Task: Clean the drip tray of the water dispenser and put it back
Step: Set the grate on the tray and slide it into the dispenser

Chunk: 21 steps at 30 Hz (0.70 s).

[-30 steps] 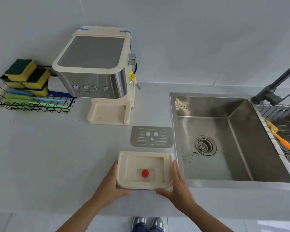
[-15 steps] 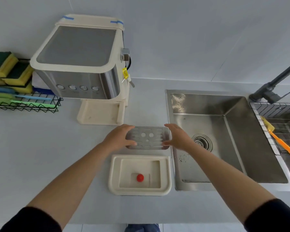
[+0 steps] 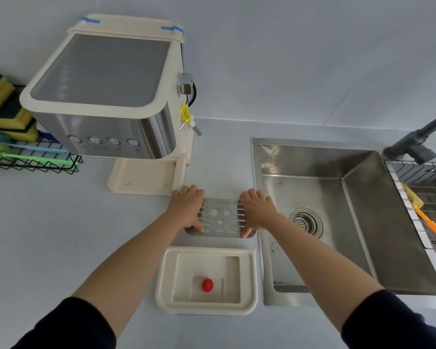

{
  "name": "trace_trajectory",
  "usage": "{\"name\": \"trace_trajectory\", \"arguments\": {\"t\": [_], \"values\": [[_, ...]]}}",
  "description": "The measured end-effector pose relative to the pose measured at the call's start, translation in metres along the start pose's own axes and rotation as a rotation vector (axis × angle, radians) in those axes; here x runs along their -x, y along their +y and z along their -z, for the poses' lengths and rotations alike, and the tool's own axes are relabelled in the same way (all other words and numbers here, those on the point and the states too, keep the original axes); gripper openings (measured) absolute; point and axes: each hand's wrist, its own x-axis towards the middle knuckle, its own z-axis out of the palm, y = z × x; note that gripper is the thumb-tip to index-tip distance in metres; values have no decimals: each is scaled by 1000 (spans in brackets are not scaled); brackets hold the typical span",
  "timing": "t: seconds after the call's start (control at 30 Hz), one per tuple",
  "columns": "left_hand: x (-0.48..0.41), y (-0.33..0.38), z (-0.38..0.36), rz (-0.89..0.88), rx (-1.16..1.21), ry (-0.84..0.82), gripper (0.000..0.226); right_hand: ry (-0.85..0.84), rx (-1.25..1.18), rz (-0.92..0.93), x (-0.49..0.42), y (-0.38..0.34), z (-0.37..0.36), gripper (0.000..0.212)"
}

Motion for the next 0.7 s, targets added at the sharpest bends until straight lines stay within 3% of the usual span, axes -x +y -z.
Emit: {"name": "trace_trajectory", "arguments": {"t": [0.27,0.4,0.57,0.7], "values": [[1,1,1,28,20,31,84,50,45,-5,-2,-2,4,98],[11,-1,-1,54,138,85,83,130,-5,-12,6,0,-1,96],[31,3,-9,137,470,158,72,233,-274,-31,18,-3,-11,83],[40,1,-15,136,630,196,82,267,-569,-80,26,-6,-20,74]]}}
